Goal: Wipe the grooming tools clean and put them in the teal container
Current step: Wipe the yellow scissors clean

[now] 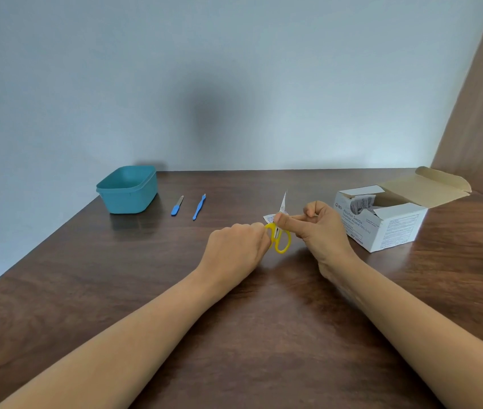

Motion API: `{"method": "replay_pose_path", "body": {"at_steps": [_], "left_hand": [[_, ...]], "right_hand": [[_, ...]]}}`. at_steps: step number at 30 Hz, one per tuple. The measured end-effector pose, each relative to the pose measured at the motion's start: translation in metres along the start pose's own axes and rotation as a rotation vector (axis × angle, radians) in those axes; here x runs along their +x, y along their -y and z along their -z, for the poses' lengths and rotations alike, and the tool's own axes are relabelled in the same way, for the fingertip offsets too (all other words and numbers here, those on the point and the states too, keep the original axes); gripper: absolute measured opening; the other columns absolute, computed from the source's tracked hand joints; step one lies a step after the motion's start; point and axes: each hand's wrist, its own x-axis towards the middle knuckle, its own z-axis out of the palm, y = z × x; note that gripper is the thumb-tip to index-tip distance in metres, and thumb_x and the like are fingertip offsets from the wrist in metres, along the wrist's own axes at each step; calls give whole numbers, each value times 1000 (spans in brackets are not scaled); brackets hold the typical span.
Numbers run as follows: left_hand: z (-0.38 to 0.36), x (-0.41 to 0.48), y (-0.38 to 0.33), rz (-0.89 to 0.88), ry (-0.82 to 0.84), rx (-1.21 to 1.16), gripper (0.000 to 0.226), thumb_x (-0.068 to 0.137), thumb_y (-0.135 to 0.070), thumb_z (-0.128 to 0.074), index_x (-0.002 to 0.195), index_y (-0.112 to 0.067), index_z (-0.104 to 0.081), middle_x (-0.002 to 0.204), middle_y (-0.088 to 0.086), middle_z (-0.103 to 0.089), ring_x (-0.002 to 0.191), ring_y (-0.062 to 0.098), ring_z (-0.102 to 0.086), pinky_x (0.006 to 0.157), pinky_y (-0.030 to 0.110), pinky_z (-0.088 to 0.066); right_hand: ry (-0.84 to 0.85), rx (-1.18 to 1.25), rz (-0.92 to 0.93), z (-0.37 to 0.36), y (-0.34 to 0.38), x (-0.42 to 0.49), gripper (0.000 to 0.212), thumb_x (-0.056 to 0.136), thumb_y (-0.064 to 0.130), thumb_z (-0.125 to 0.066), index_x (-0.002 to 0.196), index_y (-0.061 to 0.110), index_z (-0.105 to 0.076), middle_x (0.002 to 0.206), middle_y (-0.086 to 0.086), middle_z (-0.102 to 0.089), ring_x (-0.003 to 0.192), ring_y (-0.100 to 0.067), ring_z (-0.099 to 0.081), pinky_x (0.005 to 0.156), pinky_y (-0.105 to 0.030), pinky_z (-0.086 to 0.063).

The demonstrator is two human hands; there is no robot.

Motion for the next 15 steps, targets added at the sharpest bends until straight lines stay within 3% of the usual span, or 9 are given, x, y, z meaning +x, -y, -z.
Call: {"method": "replay_pose_path", "body": {"at_steps": [3, 6, 10, 15], "left_hand": [[1, -2, -3, 31, 40, -95, 42, 89, -49, -13, 67, -19, -35, 61, 4, -59, 56, 31, -58, 43, 26, -19], [3, -1, -4, 97, 99, -149, 39, 100, -44, -24, 75, -17, -36, 80, 6, -62, 77, 32, -59, 58, 32, -32], [5, 0, -2, 153, 105, -241, 41, 100, -35, -34, 63, -18, -27, 70, 5, -52, 75, 35, -57, 59, 35, -36], [5, -1, -2, 161, 104, -344, 41, 100, -31, -35, 61, -17, -36, 62, 6, -54, 63, 30, -54, 54, 34, -36]], "right_hand": [[-4, -187, 123, 0, -2, 0, 44, 76, 17, -78, 71, 19, -35, 59, 0, -64, 61, -13, -58, 65, -30, -38], [0, -233, 170, 0, -5, 3, 38, 81, 20, -73, 67, 22, -38, 49, 12, -45, 56, -13, -45, 63, -31, -35], [84, -130, 82, 1, -9, 8, 35, 84, 14, -67, 65, 23, -40, 53, 7, -42, 61, -19, -48, 69, -38, -46], [144, -58, 4, 1, -3, 7, 32, 90, 4, -60, 70, 17, -39, 58, 1, -41, 56, -12, -50, 63, -26, -49]]}}
